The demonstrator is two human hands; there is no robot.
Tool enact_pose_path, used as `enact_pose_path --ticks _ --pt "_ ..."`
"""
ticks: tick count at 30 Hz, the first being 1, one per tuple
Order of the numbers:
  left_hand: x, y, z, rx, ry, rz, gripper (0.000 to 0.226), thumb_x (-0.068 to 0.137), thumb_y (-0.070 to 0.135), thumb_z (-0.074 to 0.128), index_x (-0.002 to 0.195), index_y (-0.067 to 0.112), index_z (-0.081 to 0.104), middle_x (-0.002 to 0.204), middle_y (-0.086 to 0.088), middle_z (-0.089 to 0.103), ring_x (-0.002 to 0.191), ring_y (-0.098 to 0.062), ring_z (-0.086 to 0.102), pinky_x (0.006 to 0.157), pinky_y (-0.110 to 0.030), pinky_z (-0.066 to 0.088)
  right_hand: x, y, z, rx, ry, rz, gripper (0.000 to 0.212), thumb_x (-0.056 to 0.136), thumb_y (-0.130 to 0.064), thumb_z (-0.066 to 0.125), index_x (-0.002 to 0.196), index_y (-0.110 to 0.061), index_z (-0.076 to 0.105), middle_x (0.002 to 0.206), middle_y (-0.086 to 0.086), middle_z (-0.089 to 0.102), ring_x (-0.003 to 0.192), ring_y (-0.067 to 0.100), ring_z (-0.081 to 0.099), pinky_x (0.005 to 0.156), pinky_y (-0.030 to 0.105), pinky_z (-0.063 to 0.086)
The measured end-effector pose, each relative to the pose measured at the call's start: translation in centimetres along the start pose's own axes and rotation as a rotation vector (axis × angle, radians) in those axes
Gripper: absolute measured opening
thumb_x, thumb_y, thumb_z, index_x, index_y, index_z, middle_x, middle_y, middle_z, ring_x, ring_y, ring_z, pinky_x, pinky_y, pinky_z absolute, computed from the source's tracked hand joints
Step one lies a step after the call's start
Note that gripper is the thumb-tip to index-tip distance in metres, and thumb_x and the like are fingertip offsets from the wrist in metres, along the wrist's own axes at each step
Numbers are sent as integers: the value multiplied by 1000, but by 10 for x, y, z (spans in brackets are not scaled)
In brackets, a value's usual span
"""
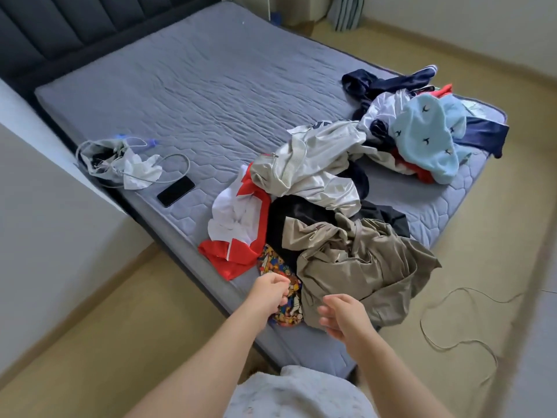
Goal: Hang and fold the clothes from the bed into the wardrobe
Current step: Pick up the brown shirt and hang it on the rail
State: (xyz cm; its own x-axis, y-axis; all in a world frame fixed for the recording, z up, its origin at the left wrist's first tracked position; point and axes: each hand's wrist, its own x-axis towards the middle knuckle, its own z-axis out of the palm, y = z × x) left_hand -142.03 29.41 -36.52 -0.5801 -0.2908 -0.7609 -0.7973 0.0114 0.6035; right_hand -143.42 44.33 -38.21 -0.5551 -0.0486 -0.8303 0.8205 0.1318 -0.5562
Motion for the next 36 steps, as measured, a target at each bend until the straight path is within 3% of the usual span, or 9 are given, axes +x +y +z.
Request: enact_pose_path --ticks 5,8,16,18,20,22,26,29,36 --pt "22 16 59 -99 78 -172 13 96 10 41 96 11 54 73 -1 51 57 -10 45 38 -12 35 47 -29 -57 -95 -35 71 17 91 -4 46 79 -12 53 60 3 49 43 12 41 40 13 28" --pt "34 16 96 -127 113 -288 13 96 11 43 95 13 56 70 -1 51 56 -11 45 46 -18 30 78 -42 -93 -164 -62 111 20 92 -3 43 77 -13 51 52 0 48 39 11 39 36 12 26" --pt "94 1 167 -80 174 -513 16 95 14 41 98 15 57 77 -2 55 64 -15 52 55 -24 38 150 -46 -142 -290 -51 217 18 91 -5 44 78 -12 52 64 3 50 54 17 42 54 22 33" --pt "113 -4 175 220 114 -428 23 94 16 44 116 17 53 103 -9 57 90 -24 58 70 -32 46 163 -44 -149 -301 -44 245 16 91 -5 45 79 -12 53 64 2 50 52 16 42 52 21 31" --pt "137 -5 180 632 76 -258 39 93 19 45 132 23 40 131 -7 43 114 -27 46 85 -36 41 175 -42 -152 -311 -38 269 16 91 -5 45 79 -11 54 64 4 50 52 17 42 53 21 30" --pt "162 3 188 799 120 -34 51 91 22 47 139 27 31 143 -3 30 127 -27 33 98 -40 34 186 -41 -152 -304 -39 289 17 90 -4 45 79 -11 54 65 5 51 53 18 42 55 22 31" --pt "205 9 217 999 38 90 60 89 27 54 141 30 25 143 -2 32 132 -25 27 108 -43 20 203 -44 -152 -309 -54 283 17 92 -4 45 80 -12 53 62 2 50 51 16 42 48 20 31" --pt "210 6 222 1284 67 136 31 92 24 50 122 31 49 124 -3 50 121 -26 38 107 -45 17 208 -54 -152 -300 -64 264 17 93 -5 44 80 -13 53 62 1 51 50 13 41 40 15 32" --pt "163 12 178 752 17 188 27 97 26 41 115 26 62 110 -5 61 105 -29 52 88 -33 35 191 -70 -138 -570 -77 43 29 88 -6 43 110 -18 58 85 0 59 74 18 55 66 28 44"
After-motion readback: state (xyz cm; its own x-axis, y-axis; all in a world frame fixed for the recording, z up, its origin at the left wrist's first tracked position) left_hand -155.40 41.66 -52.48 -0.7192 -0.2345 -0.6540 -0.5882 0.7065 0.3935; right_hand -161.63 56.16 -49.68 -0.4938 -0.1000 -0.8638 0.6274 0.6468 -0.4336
